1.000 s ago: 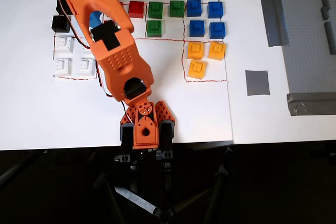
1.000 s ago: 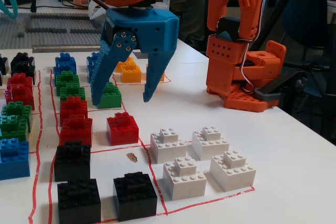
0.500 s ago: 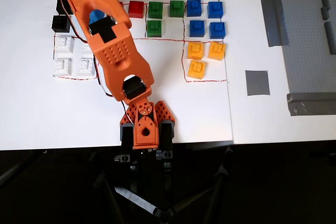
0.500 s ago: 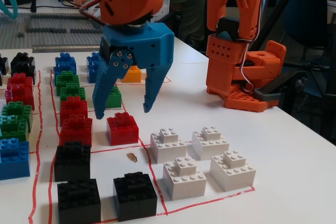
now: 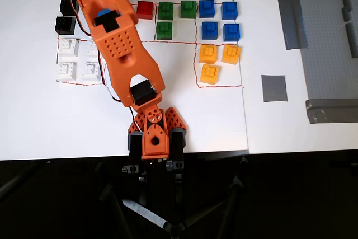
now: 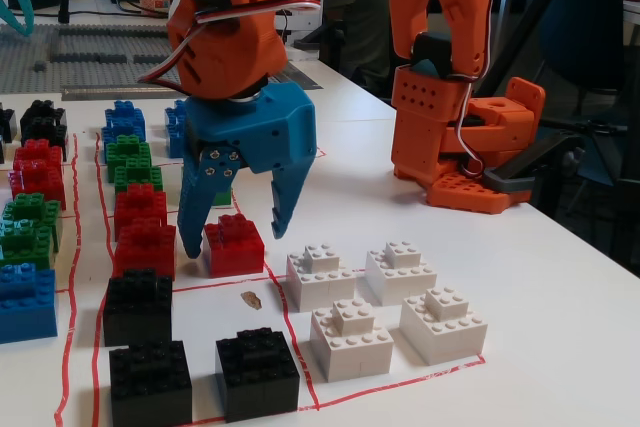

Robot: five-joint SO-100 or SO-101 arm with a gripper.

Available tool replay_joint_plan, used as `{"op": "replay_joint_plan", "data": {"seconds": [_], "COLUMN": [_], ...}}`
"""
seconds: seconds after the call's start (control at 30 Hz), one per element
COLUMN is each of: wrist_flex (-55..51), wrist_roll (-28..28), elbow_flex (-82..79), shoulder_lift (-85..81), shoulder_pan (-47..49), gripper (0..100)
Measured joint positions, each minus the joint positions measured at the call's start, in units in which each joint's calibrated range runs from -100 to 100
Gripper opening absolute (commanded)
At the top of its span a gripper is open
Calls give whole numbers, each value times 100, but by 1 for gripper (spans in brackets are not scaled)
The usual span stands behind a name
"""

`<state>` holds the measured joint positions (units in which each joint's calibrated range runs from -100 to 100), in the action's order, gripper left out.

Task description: Grab the block and put it in the grey marker

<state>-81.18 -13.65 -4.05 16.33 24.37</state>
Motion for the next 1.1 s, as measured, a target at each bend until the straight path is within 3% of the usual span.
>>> {"op": "replay_joint_plan", "data": {"seconds": [0.5,0.53,0.63,1.1], "wrist_flex": [176,184,232,280], "wrist_roll": [15,15,20,39], "elbow_flex": [9,9,9,0], "shoulder_lift": [0,0,0,0], "shoulder_pan": [0,0,0,0], "gripper": [23,20,1,0]}}
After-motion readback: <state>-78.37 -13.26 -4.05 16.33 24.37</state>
